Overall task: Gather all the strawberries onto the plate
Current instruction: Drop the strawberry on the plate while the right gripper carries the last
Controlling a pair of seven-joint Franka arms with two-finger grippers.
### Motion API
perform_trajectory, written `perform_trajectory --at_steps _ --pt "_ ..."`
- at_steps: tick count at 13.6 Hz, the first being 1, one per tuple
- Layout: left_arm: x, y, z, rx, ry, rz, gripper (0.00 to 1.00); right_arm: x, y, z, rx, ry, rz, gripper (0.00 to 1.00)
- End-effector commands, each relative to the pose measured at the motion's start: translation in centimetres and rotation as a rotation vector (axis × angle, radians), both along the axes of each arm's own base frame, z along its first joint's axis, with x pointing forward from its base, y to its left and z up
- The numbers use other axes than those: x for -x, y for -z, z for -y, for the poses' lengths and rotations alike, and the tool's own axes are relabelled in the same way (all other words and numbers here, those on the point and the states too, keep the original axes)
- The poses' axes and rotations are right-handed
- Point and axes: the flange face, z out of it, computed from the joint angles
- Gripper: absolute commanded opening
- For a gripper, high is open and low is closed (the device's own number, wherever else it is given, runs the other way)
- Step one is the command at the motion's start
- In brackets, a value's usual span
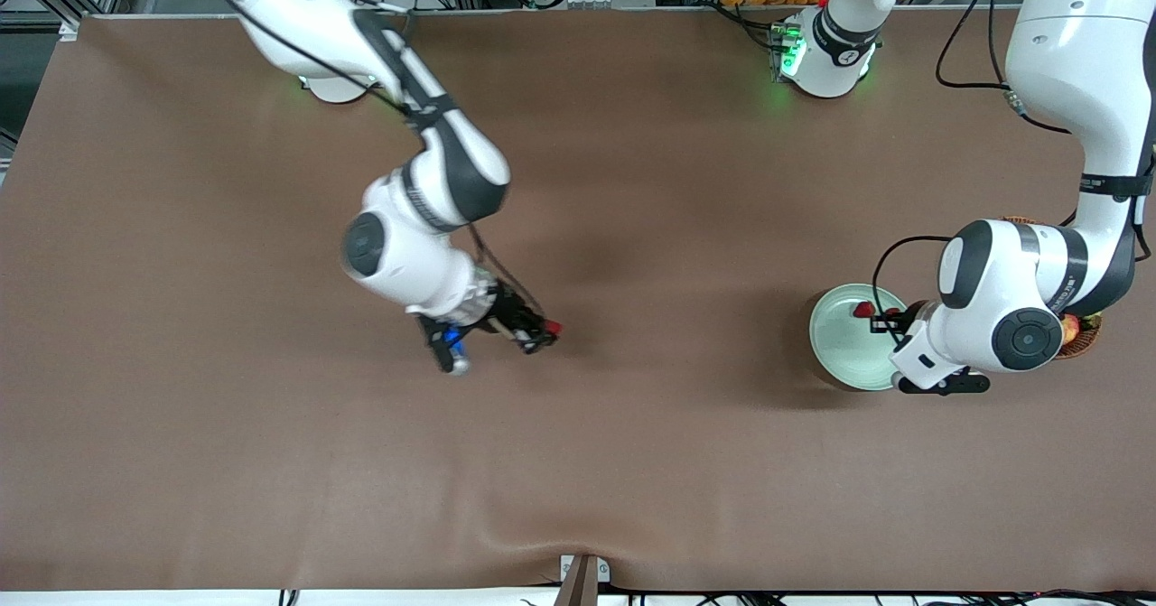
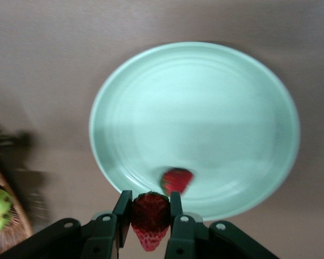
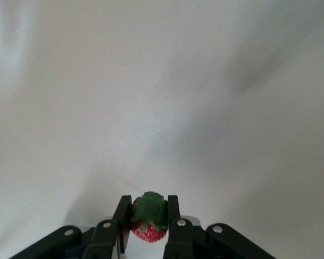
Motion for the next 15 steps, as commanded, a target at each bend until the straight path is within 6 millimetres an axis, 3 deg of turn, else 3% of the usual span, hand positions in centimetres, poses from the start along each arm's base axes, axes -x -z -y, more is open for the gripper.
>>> perform_trajectory --at_steps 1,6,8,9,10,11,12,13,14,15 --pt "0.7 1.3 -0.6 -0.016 0.035 0.031 0.0 0.9 1.3 -5.5 -0.044 0.048 -0.001 0.0" --pt "0.5 5.1 -0.6 0.024 0.038 0.089 0.0 5.4 6.0 -12.6 -0.077 0.104 0.052 0.0" --pt "0.3 6.2 -2.2 0.023 0.031 0.108 0.0 6.7 7.8 -14.7 -0.082 0.096 0.058 0.0" --pt "0.2 6.1 -2.2 0.022 0.032 0.109 0.0 7.3 8.7 -15.6 -0.08 0.092 0.055 0.03" --pt "0.2 6.2 -2.1 0.022 0.033 0.109 0.02 7.6 9.2 -16.0 -0.085 0.102 0.056 0.26" --pt "0.2 6.2 -2.1 0.023 0.033 0.109 0.14 8.1 9.6 -16.5 -0.09 0.101 0.068 0.45" --pt "0.1 6.0 -2.2 0.022 0.033 0.112 0.49 8.9 10.3 -17.2 -0.093 0.096 0.082 0.67" --pt "0.1 5.7 -2.2 0.021 0.033 0.116 0.99 9.1 10.5 -17.4 -0.097 0.098 0.094 0.92" --pt "0.0 5.4 -2.0 0.021 0.036 0.117 1.0 9.3 10.5 -17.5 -0.093 0.091 0.098 1.0" --pt "0.0 4.9 -1.9 0.019 0.038 0.12 1.0 9.1 10.0 -17.5 -0.092 0.087 0.105 1.0"
